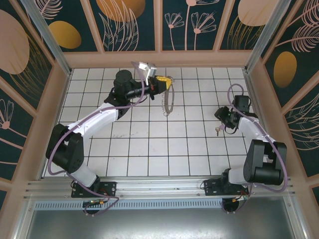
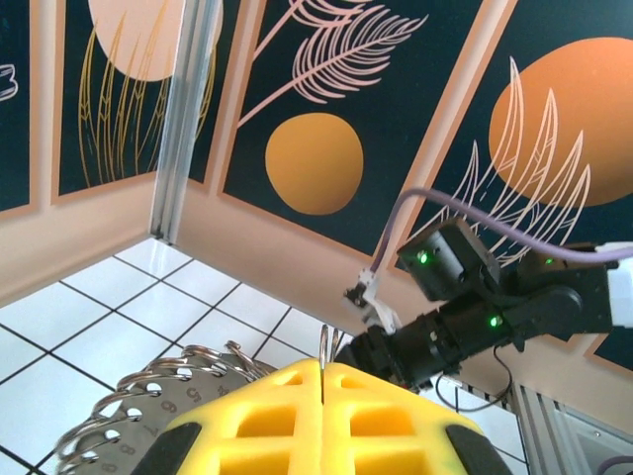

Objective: Put the keys on the keyring

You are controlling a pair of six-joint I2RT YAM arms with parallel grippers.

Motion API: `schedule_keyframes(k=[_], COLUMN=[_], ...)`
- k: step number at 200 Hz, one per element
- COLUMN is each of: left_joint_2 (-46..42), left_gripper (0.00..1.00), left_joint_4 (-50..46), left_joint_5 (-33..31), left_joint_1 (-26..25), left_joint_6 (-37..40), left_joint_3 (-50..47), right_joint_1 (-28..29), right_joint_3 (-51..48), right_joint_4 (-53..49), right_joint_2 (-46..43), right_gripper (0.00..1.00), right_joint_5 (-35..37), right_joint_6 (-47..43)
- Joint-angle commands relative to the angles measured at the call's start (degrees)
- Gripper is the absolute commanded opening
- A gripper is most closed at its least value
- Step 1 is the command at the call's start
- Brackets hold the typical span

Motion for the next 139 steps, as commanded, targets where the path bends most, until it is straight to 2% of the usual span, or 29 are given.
schedule_keyframes(k=[1, 71, 139], left_joint_2=[-1.67, -3.23, -3.00], left_gripper=[0.00, 0.00, 0.00], left_joint_4=[6.62, 8.42, 9.03], left_joint_5=[1.68, 2.27, 2.99], left_joint_1=[0.03, -0.04, -0.04], left_joint_6=[-1.99, -2.35, -2.42], left_joint_3=[-0.50, -2.79, -2.98], right_joint_1=[-0.37, -0.35, -0.37], right_joint_3=[-2.54, -6.42, -6.87], right_joint_4=[-1.20, 1.42, 1.66], right_joint_2=[-0.35, 1.68, 2.75], right_gripper=[0.40, 0.32, 0.34], right_joint_5=[2.79, 4.19, 7.78], right_joint_6=[1.47, 2.02, 2.34])
